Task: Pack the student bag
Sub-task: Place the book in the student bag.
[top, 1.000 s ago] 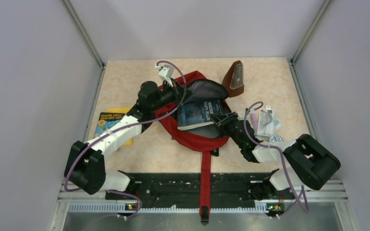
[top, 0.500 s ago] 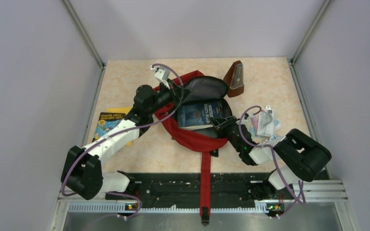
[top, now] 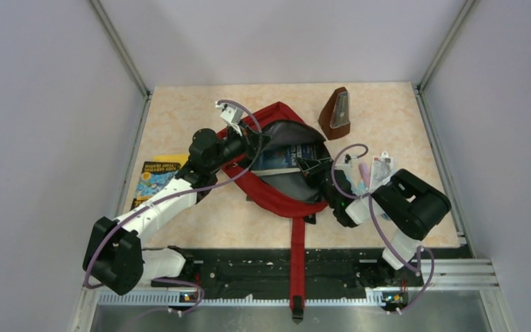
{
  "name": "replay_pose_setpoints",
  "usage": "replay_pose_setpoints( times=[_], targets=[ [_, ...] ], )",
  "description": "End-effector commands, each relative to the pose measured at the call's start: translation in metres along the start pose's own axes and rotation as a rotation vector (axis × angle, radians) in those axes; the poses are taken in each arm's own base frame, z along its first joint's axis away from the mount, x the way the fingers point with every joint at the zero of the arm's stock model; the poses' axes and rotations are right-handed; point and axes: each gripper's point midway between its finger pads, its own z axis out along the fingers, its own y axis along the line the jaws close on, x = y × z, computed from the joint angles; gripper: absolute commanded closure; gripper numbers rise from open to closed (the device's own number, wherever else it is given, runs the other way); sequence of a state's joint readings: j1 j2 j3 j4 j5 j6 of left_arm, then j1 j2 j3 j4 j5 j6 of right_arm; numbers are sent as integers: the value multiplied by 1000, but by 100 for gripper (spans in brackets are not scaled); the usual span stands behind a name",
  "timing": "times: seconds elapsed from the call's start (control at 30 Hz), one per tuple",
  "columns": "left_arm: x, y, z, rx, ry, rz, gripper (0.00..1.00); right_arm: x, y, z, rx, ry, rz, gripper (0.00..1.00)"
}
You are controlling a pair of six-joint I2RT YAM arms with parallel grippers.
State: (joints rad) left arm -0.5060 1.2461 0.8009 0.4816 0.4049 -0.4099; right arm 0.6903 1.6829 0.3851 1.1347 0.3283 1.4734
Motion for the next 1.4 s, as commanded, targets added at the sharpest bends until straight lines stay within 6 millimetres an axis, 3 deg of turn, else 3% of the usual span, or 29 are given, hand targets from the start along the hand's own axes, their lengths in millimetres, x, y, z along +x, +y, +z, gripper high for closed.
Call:
replay_pose_setpoints(
  times=[0.0,0.13,0.33,0.5,0.83,1.03,1.37],
  targets=[
    [-18,-19,-5,73,-48,49,100,-18,85,25,-234,-93,4,100],
    [-18,-17,-3,65,-50,45,100,-21,75,45,-172,-151,-136,100],
    [-15,-6,-2,11,-46,34,100,-14,49,72,-92,-156,-293,75],
    [-11,6,-4,-51,-30,39,100,-12,35,77,-61,-149,-372,54],
    [-10,38,-9,-236,-18,21,100,-24,21,50,-21,-156,-453,24],
    [8,100,-21,-557,48,-100,100,-40,14,16,26,-165,-558,11],
    [59,192,-59,-855,116,-296,100,-47,15,-31,110,-30,-841,5]
  ],
)
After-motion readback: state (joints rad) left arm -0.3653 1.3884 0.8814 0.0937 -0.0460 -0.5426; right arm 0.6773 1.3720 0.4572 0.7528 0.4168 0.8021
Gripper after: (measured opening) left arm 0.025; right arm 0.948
